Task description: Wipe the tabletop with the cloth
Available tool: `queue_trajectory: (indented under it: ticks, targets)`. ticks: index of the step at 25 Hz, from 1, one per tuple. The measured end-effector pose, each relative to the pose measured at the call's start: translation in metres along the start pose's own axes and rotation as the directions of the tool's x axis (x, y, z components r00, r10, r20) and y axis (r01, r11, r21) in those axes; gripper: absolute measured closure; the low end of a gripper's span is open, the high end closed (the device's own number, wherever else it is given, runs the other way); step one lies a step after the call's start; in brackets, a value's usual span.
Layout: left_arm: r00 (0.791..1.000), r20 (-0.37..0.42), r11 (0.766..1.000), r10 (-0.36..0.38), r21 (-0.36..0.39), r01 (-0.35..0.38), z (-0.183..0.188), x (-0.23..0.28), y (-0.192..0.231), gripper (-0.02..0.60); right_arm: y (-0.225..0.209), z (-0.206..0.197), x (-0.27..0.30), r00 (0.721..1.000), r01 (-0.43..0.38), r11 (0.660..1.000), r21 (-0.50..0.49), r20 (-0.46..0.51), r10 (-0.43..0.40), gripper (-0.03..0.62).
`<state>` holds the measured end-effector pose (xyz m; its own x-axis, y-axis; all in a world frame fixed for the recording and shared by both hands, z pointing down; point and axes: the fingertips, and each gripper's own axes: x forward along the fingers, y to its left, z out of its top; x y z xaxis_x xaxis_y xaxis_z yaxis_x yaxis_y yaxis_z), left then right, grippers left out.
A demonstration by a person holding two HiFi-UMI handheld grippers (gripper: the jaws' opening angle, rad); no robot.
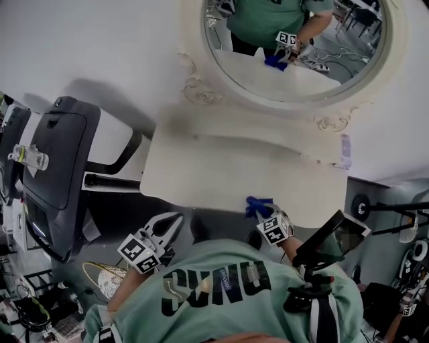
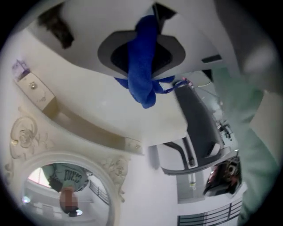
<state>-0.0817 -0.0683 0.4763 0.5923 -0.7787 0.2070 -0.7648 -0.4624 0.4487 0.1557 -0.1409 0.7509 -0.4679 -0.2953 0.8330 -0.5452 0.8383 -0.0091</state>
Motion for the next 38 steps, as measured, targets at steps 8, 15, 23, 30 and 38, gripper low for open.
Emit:
queue_trajectory:
  ticks: [8,15,23,30,38]
  targets:
    - [0.999,-0.021,0.999,0.032,0.003,-0.032,-0.001,-0.006,0.001,0.578,-0.237,0.059,0.022,0.889,0.445,0.877,0.182,0.023,-0.456,0.534]
    - [0.997,-0.040,0.998,0.065,0.005,-0.065,-0.002,-0.018,0.009,0.577,-0.286,0.059,0.045,0.833,0.532,0.761,0.372,-0.067,-0.549,0.534]
    - [0.999,-0.030,1.000,0.021,0.017,-0.020,0.002,-0.009,0.007,0.577,-0.206,0.022,0.025,0.901,0.433,0.885,0.169,-0.081,-0.426,0.534]
    - [0.997,-0.047,0.997,-0.057,0.048,0.059,0.002,0.017,-0.009,0.577,-0.033,-0.069,-0.037,0.962,0.271,0.962,0.021,-0.043,-0.270,0.534]
    - [0.990,-0.052,0.989,-0.133,0.057,0.136,0.005,0.053,-0.047,0.577,-0.090,-0.059,-0.047,0.959,0.276,0.953,0.124,0.029,-0.281,0.534]
